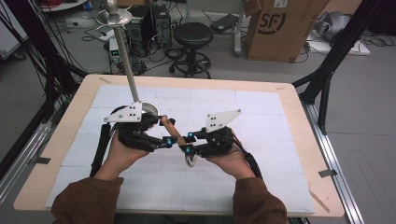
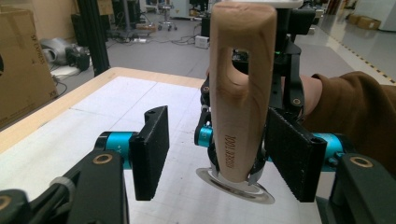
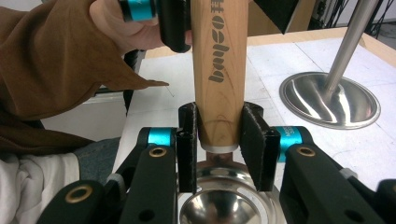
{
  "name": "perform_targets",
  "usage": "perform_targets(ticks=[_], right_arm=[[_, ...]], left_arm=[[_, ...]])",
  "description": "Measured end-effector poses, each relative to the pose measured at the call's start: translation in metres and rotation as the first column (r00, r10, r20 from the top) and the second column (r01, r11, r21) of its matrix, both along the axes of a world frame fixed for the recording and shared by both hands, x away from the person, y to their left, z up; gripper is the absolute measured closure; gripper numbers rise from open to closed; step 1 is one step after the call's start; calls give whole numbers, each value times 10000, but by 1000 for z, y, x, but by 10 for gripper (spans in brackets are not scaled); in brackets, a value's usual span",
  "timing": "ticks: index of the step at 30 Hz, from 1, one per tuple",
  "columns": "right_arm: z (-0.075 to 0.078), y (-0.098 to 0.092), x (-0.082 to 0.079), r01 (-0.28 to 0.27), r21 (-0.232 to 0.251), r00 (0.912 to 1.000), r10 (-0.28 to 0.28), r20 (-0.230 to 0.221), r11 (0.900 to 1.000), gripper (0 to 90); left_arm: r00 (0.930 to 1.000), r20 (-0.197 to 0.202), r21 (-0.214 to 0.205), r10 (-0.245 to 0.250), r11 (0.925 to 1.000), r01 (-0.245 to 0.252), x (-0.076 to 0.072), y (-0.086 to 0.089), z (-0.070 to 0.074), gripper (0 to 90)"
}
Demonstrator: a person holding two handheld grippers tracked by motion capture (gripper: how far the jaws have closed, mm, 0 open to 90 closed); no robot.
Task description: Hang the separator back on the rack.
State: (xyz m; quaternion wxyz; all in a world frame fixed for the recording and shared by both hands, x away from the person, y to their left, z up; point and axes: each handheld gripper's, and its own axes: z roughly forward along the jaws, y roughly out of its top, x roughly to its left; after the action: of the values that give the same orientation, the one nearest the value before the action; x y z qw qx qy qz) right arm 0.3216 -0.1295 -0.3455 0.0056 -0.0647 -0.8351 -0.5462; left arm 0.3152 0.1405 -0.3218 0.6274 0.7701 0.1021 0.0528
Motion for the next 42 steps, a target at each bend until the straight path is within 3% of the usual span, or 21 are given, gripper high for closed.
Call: perform_targets(ticks=[20, 42], right_arm=[[-1, 0, 1, -102, 72, 9999, 103, -59, 9999, 687], [1, -1, 0, -172, 274, 9998, 174, -71, 9995, 687]], left_arm=[[9986, 88, 7, -522, 9986, 522, -3, -3, 2, 639], [9983, 49, -10, -584, 9983, 584, -4, -4, 2, 653]])
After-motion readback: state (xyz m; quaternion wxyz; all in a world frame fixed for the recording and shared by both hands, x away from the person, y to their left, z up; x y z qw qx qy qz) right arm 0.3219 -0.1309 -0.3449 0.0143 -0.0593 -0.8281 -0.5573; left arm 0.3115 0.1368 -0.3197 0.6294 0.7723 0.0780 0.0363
